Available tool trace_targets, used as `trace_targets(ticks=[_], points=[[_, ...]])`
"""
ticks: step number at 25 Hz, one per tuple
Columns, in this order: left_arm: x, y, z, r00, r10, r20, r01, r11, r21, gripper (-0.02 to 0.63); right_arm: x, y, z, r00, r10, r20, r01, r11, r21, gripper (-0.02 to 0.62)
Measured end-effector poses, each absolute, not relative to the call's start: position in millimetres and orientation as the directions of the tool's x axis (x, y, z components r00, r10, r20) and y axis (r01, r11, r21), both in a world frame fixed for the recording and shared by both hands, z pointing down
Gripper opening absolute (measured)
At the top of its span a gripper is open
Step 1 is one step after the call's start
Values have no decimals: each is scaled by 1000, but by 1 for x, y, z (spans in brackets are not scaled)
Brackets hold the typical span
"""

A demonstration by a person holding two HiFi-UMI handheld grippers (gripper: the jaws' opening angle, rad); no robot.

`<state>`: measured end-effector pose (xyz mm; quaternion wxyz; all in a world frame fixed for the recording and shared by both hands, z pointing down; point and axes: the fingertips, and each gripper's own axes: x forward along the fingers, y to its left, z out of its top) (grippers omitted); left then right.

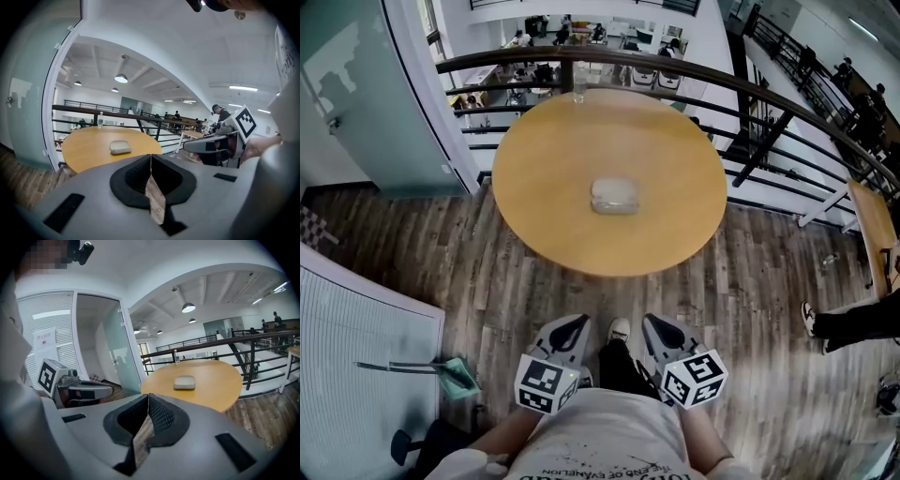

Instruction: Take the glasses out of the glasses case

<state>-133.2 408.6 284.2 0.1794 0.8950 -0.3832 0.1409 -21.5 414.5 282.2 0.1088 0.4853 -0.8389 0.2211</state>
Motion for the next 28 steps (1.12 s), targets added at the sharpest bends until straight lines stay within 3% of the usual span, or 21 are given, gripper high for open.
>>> trace_targets(ticks=[13,20,28], points=[[-133,247,406,634,-683,364,-768,-610,193,25,-17,240,403,-548,-754,362,-837,497,-230,26],[-89,110,409,617,-704,352,-784,-589,196,25,28,110,405,-574,-735,361,-819,527,-228,26],[-75,88,462,606,-727,322,-792,-591,156,25,38,88,469,-598,-729,333,-802,550,-235,26]])
